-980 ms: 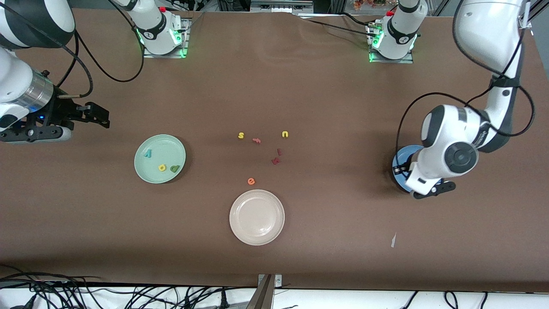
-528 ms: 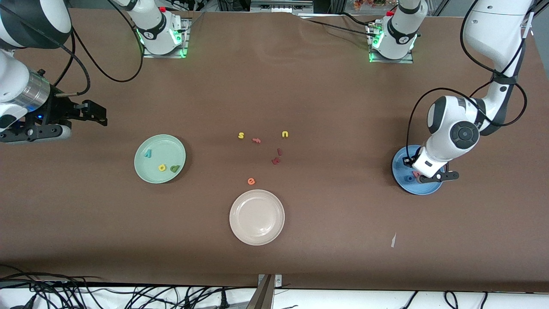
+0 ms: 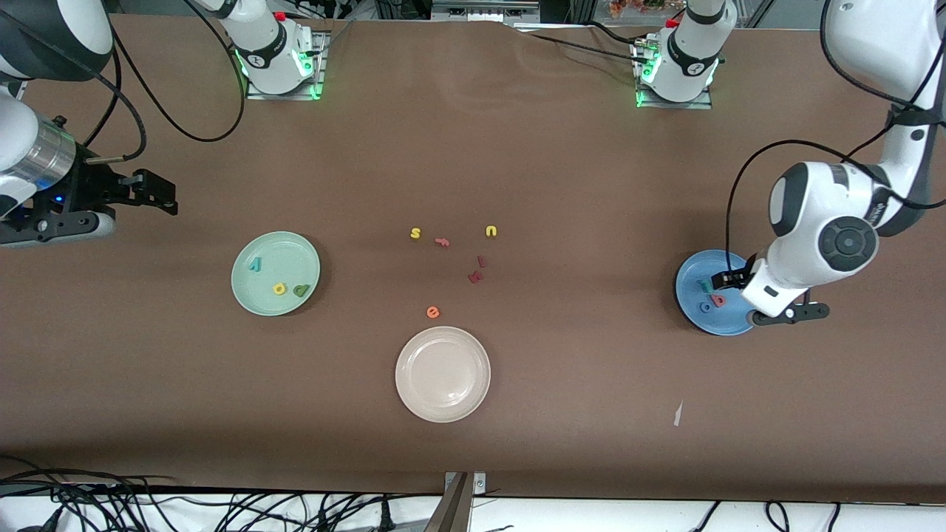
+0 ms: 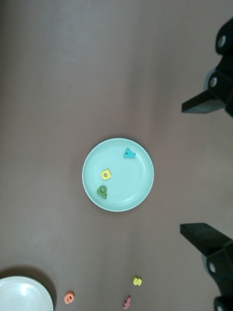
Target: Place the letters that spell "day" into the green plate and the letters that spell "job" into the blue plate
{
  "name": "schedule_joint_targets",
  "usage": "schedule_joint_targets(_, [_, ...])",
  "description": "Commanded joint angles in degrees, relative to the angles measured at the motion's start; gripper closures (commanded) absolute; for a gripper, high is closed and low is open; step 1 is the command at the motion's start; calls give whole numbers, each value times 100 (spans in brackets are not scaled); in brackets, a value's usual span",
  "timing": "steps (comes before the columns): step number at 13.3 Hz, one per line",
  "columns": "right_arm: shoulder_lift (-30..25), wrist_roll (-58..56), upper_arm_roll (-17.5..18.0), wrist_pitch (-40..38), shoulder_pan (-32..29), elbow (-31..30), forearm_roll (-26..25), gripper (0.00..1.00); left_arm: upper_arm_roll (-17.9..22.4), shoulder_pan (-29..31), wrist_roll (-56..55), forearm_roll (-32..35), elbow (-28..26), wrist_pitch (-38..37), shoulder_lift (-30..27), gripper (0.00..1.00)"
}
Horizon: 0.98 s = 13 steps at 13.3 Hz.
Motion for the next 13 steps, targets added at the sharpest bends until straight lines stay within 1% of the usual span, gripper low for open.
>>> schedule_joint_targets(1, [51,-118,-30,-143,-59,188,119,0,-50,169,266,-236,514,-664,-11,0])
schedule_joint_targets(2, [60,-179,-30,-152,-59,179,119,0,-67,326,659,-307,821,-1085,-11,0])
schedule_joint_targets(3, [60,-293,-30,-161,-59,179,119,0,-146,710,1264,-421,1024,-1402,-72,0])
schedule_joint_targets(4, [51,-337,-30,-178,-59,179,128,0,-60,740,1966,-744,1069,-1518,-290,0])
schedule_joint_targets(5, [51,-338,-30,-213,-59,179,128,0,107,758,2330,-861,1035,-1546,-518,0])
schedule_joint_targets(7, [51,-329,-22,-248,-59,179,128,0,187,688,2229,-1264,991,-1581,-1071,0])
schedule_joint_targets(9, [51,-338,-4,-257,-50,171,137,0,223,679,2237,-1773,1043,-1783,-1555,0])
schedule_joint_targets(11, [51,-338,-4,-275,-50,153,198,0,188,609,2254,-1802,1070,-1940,-1960,0])
schedule_joint_targets(12, [51,-338,-4,-318,-50,162,198,0,135,600,2246,-1767,1079,-2116,-2005,0])
schedule_joint_targets(13, [51,-338,-4,-328,-50,162,198,0,30,565,2245,-1445,1087,-2257,-2049,0])
